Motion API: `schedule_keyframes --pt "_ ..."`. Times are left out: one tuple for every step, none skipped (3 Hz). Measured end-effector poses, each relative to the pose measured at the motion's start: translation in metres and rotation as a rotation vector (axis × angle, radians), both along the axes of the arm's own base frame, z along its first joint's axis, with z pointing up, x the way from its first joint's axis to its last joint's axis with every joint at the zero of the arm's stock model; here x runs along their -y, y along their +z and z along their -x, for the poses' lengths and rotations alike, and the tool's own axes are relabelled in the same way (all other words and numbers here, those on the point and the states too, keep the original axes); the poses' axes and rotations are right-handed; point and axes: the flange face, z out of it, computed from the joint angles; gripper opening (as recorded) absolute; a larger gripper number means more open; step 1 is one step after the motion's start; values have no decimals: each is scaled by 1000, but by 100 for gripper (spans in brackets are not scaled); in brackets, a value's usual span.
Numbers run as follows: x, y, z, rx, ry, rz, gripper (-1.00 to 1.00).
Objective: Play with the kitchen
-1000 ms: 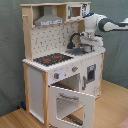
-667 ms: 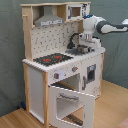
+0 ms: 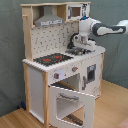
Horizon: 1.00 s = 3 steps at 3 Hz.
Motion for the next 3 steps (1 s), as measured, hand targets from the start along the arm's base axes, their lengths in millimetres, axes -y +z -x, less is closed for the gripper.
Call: schedule_keyframes --pt "0 0 0 0 1 0 100" --pt "3 6 -9 21 5 -15 100" --pt "-15 39 8 26 24 -22 100"
